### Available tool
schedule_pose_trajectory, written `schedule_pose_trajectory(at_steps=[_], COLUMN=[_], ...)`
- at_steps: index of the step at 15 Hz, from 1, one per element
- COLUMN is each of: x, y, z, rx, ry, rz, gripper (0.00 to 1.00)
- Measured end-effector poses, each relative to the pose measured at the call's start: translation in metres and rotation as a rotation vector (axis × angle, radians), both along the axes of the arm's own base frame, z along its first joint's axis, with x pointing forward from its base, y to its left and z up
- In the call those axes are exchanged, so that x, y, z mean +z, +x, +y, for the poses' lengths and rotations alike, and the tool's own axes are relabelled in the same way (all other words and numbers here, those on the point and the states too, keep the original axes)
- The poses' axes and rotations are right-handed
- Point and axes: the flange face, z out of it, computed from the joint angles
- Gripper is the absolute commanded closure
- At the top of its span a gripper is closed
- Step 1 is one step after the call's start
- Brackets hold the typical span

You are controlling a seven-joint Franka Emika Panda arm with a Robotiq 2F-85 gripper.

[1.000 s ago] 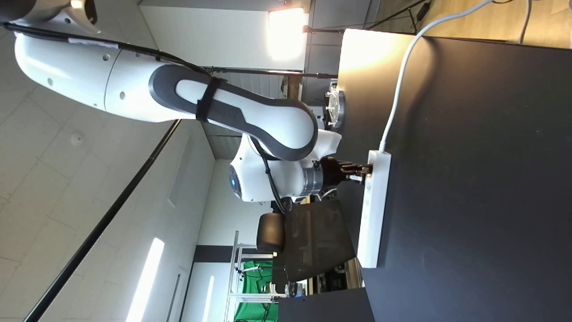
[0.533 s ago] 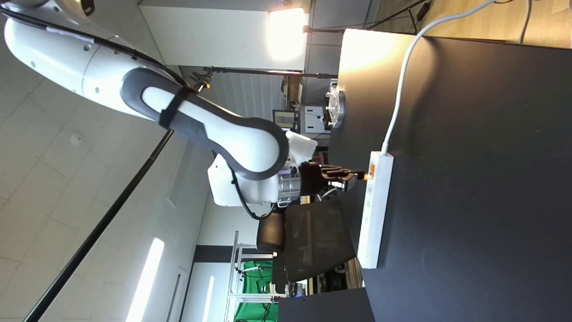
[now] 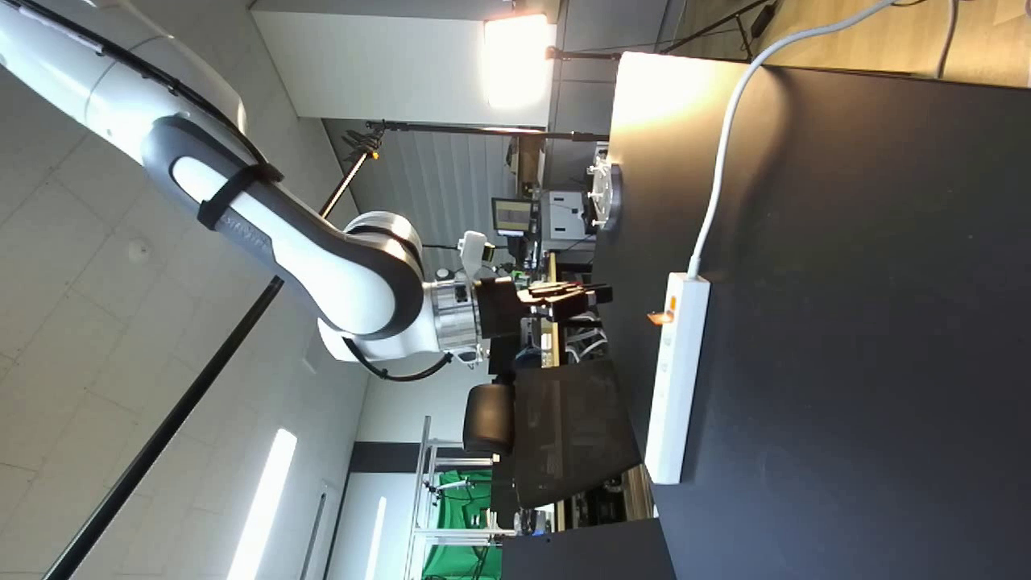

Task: Flip the first switch from the right of the adaptor.

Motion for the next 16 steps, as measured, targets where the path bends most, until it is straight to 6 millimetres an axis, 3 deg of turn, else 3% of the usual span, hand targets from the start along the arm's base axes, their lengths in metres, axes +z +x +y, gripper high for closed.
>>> schedule_pose_trajectory(at_steps=[7, 16], x=[0.004, 0.012], y=[-0.008, -0.011], z=[-0.022, -0.02], rx=[0.037, 0.053], ry=[0.068, 0.091], rz=[0.196, 0.273], gripper=[0.01, 0.0])
